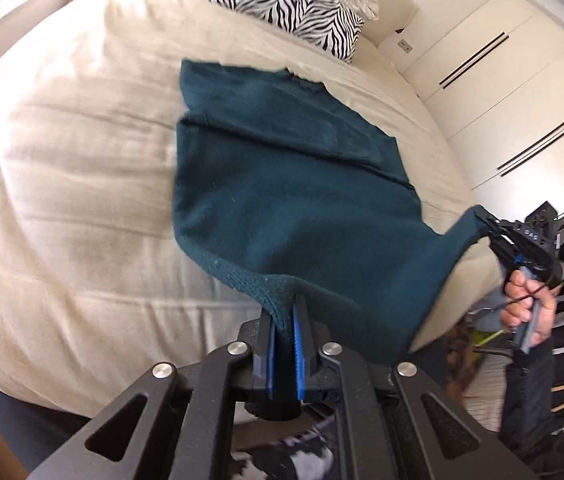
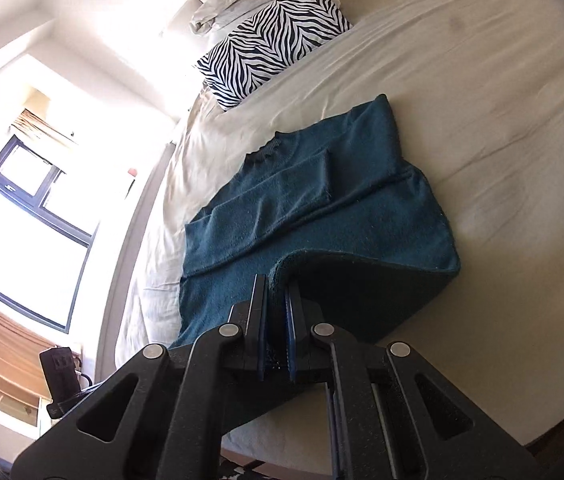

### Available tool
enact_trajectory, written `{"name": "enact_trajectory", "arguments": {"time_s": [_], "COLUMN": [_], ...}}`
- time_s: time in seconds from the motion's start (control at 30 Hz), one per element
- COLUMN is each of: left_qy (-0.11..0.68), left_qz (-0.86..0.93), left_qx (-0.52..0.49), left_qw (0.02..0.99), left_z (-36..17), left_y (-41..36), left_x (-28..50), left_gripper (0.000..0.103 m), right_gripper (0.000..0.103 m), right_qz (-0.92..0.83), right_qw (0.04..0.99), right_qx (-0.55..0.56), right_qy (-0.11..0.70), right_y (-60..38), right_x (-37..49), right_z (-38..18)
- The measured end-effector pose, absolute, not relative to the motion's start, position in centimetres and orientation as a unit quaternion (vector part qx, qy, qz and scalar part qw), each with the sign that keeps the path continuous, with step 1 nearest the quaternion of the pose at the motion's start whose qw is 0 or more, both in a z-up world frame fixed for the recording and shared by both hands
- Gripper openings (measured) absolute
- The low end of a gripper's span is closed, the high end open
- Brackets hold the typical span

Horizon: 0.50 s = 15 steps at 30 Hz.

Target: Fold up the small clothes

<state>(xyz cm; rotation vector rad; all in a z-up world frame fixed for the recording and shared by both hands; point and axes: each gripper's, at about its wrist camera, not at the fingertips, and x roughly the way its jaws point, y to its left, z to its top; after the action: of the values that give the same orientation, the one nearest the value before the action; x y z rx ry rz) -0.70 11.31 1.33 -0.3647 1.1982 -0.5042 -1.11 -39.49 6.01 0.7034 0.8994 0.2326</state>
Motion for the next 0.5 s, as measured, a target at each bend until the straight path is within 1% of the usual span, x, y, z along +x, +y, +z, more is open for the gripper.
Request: {"name": "enact_trajectory", "arguments": {"time_s": [0.1,0.17,0.27,0.37,0.5], "left_qy": [0.564,0.554,0.533,0.513,0.501], "left_qz": [-0.236,-0.240,-0.255,-0.271,-0.280], "left_qx": [-0.207,-0.241,-0.261,-0.267,-0.300], "left_qw": [0.764,0.760,0.764,0.769,0.762], "left_z": [0.4,0.3,1.7,3.5,4.1], "left_y": [12.7,13.6,13.8,13.6,13.9], "left_x": [-1.1,-1.1,-0.9,0.3,3.2], "left_gripper": [0.008,0.007,0.007,0.007,0.007], "right_gripper": [0.007,0.007,0.007,0.007,0.007], "right_qz": [0.110,0.105,0.100,0.101,0.100], "right_qw": [0.834,0.829,0.825,0.830,0.837], "right_qx": [0.334,0.347,0.363,0.360,0.362], "right_qy": [0.426,0.425,0.422,0.414,0.398], "right_y": [-39.7,-40.3,-41.1,-41.2,-41.5], "right_x": [-1.4,-1.7,-2.1,-1.8,-0.1], "right_z": [5.9,5.4,4.7,5.3,6.2]}}
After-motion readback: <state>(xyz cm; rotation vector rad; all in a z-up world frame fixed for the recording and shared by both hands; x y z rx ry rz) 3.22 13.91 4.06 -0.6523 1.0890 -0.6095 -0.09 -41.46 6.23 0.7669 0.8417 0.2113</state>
